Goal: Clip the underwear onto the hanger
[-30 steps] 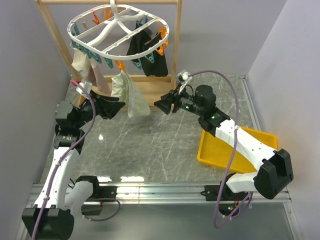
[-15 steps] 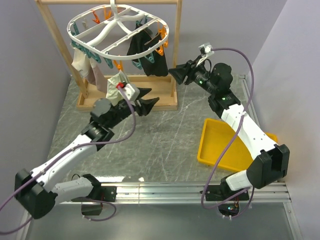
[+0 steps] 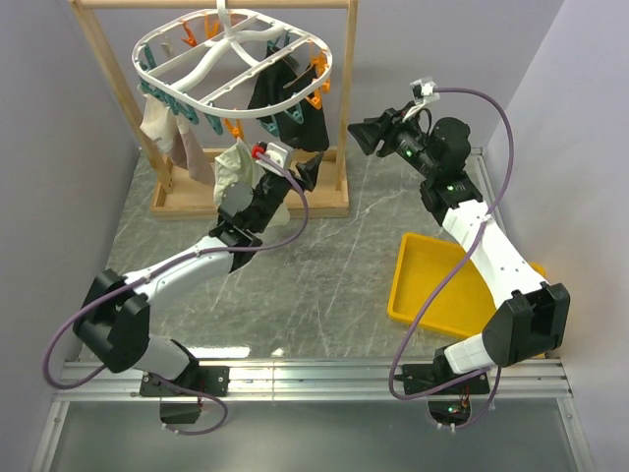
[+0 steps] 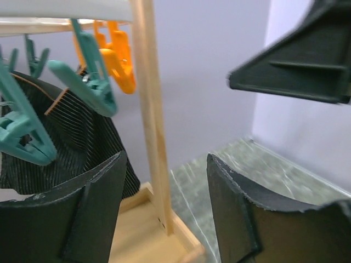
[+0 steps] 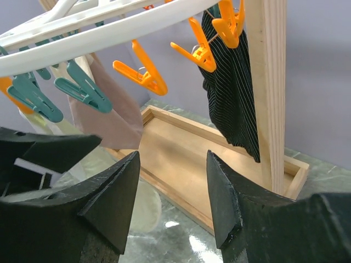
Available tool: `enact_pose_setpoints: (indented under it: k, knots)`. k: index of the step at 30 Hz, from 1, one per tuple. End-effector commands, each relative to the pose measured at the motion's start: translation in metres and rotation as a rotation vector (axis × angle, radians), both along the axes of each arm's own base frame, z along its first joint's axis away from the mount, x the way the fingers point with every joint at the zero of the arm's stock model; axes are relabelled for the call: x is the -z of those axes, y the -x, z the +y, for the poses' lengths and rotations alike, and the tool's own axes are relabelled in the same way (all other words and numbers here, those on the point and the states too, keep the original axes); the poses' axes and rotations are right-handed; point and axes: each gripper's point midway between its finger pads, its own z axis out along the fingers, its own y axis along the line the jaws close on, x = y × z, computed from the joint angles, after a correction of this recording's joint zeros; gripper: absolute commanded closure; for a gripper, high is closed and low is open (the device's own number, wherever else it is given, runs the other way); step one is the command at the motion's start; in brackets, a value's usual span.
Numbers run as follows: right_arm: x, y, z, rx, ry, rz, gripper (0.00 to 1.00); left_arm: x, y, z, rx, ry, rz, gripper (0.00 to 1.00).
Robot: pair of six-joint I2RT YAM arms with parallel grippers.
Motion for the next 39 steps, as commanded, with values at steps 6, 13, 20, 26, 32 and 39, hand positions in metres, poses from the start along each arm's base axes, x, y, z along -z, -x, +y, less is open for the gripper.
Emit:
enact_pose_setpoints:
  k: [6, 13, 20, 26, 32, 39]
  knots:
    - [-0.032, -0.004, -0.002, -0.016, -0.044, -0.076, 0.41, -0.051, -0.010, 0.024, -0.085, 0.179, -0.188, 0.31]
    - [-0.032, -0.010, -0.001, -0.027, -0.052, -0.068, 0.41, -0.056, -0.019, 0.026, -0.065, 0.216, -0.219, 0.30]
    - [-0.029, -0.013, -0.005, -0.031, -0.054, -0.058, 0.41, -0.051, -0.036, 0.021, -0.089, 0.220, -0.201, 0.33]
    - [-0.029, -0.014, -0.008, -0.041, -0.062, -0.057, 0.41, -0.055, -0.045, 0.016, -0.078, 0.257, -0.199, 0.35]
    - [-0.028, -0.011, -0.005, -0.070, -0.062, -0.058, 0.40, -0.063, -0.044, 0.012, -0.061, 0.270, -0.221, 0.39]
    - [-0.031, -0.009, -0.003, -0.087, -0.063, -0.070, 0.40, -0.061, -0.038, 0.010, -0.035, 0.262, -0.221, 0.66]
